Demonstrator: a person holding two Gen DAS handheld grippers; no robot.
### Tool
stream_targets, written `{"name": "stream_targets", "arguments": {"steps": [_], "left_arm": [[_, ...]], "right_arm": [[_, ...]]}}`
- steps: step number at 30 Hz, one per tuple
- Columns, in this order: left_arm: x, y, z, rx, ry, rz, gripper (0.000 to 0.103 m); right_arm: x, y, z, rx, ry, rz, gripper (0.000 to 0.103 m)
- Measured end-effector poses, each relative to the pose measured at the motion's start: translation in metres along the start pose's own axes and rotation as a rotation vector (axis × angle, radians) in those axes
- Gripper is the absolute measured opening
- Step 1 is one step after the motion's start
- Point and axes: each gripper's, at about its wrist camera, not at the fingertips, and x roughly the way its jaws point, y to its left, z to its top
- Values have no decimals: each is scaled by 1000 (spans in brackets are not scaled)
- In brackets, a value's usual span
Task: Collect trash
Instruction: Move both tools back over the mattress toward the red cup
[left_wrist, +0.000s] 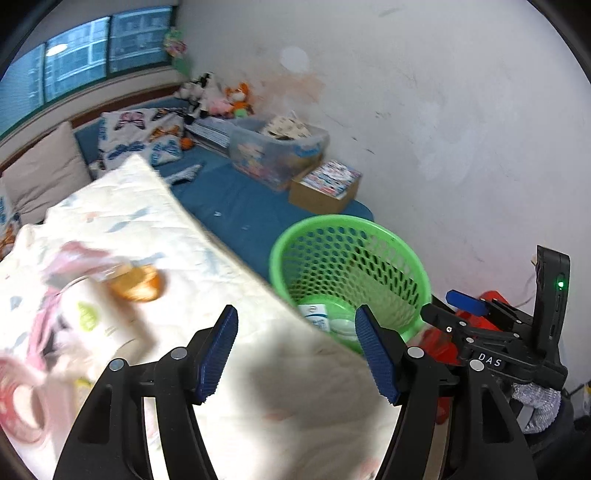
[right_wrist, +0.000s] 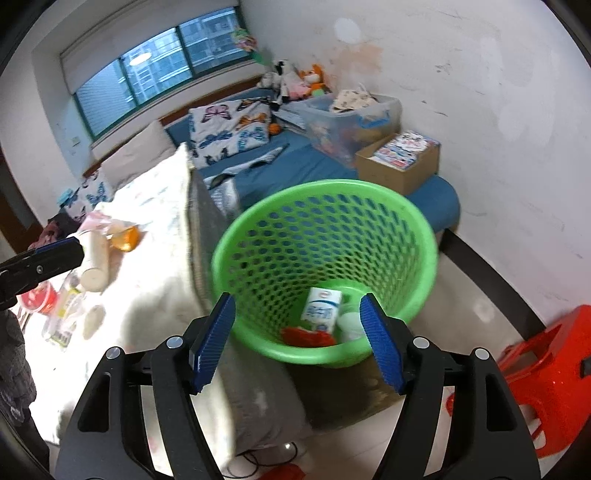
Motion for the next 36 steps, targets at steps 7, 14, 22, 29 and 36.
{"name": "stream_targets", "arguments": {"steps": [7, 14, 22, 29, 36], "left_arm": [[-58, 45, -25, -68, -67, 123, 67], [-112, 94, -45, -141, -146, 310, 68], [-134, 161, -61, -235, -143, 475, 68], [-121, 193, -71, -299, -89, 490, 66], [-103, 210, -73, -310, -40, 501, 58]], "right_arm": [[-1, 40, -3, -45, 6, 73, 75], [2, 87, -5, -118, 16, 139, 76], [4, 134, -11, -202, 30, 212, 78], [8, 167, -18, -252, 50, 257, 78], [15, 192, -24, -298, 73, 292, 78]]}}
